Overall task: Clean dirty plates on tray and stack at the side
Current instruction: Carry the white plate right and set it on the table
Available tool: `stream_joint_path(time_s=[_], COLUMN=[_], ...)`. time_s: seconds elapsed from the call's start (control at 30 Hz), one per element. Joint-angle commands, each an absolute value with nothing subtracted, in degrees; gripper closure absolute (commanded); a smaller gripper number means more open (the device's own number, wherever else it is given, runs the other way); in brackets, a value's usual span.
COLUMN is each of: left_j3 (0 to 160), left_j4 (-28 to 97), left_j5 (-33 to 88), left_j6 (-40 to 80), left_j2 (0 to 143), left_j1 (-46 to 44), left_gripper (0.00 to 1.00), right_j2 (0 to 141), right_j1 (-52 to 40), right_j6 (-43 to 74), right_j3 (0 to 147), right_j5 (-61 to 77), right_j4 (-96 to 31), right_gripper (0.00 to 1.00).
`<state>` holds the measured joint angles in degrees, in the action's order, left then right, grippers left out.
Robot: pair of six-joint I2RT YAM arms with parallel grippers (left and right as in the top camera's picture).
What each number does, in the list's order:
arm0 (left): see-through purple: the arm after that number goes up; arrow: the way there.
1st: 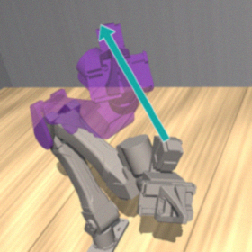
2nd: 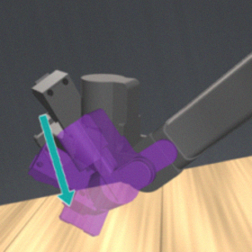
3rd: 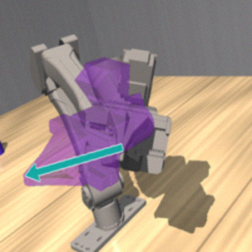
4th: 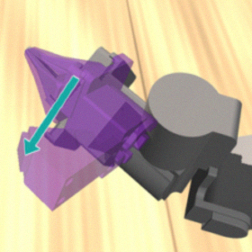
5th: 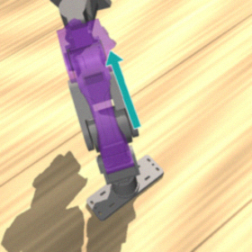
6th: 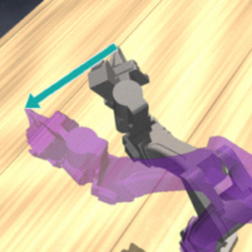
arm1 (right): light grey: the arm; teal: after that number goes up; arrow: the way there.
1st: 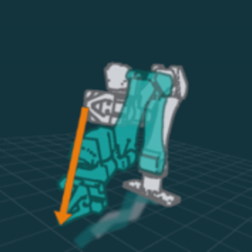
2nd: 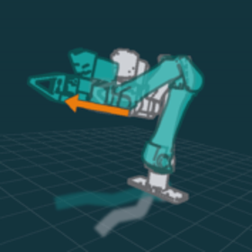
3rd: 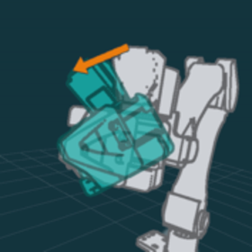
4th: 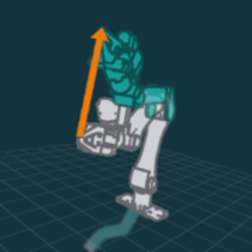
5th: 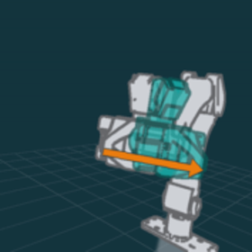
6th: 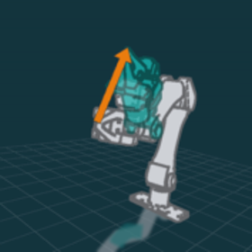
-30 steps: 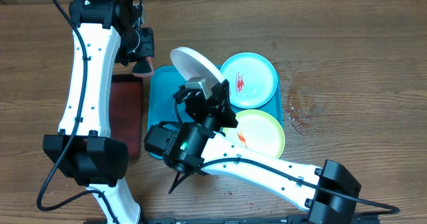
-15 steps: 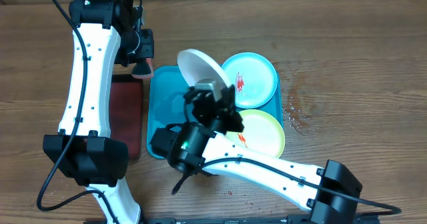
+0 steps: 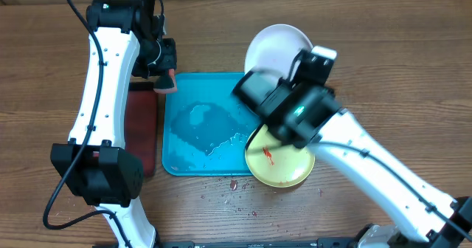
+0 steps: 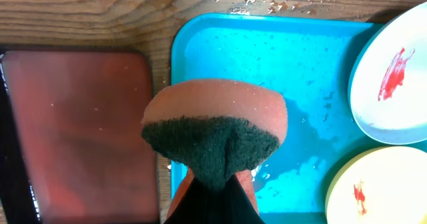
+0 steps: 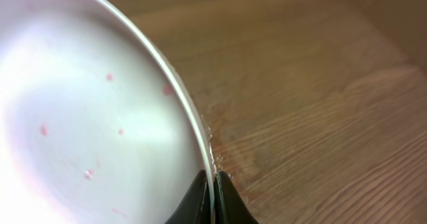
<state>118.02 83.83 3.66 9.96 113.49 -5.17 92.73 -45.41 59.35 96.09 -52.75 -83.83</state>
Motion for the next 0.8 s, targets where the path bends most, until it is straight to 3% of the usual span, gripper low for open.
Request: stream_joint_path(time_s=[0.0,0.13,0.17,0.37,0.57,0.77], left_j3=[117.5,117.5,117.5,117.5,117.5,117.5], left_j4=[83.4,83.4,83.4,82.9,82.0,82.1], left_j5=[4.5,4.5,4.5,4.4,4.4,4.4], left_j6=[10.9,10.9,10.7,10.7,10.8,10.8], left_j2=[112.8,112.8,112.8,112.8,112.8,112.8], left_j1=[-6.1,-7.1,-7.7,-9.4,-9.9,-9.9], left_gripper=[0.96,0.96,0.96,0.96,0.96,0.96], right_j2=[91.8,91.8,91.8,91.9,91.9,91.9], right_j1=[-36.2,-23.9,-16.6,2.1,14.3,18.1], right_j6=[43.6,36.1,33.3,24.3,23.5,22.8], right_j3=[96.2,96.2,96.2,93.2,82.6,66.6], right_j5=[-35.5,-20.4,-13.6,-3.2,-1.0,2.9], right_j4=[-80.5,-77.3,-76.7,-76.3,-70.6,-56.3], right_gripper=[0.96,0.96,0.96,0.96,0.96,0.96])
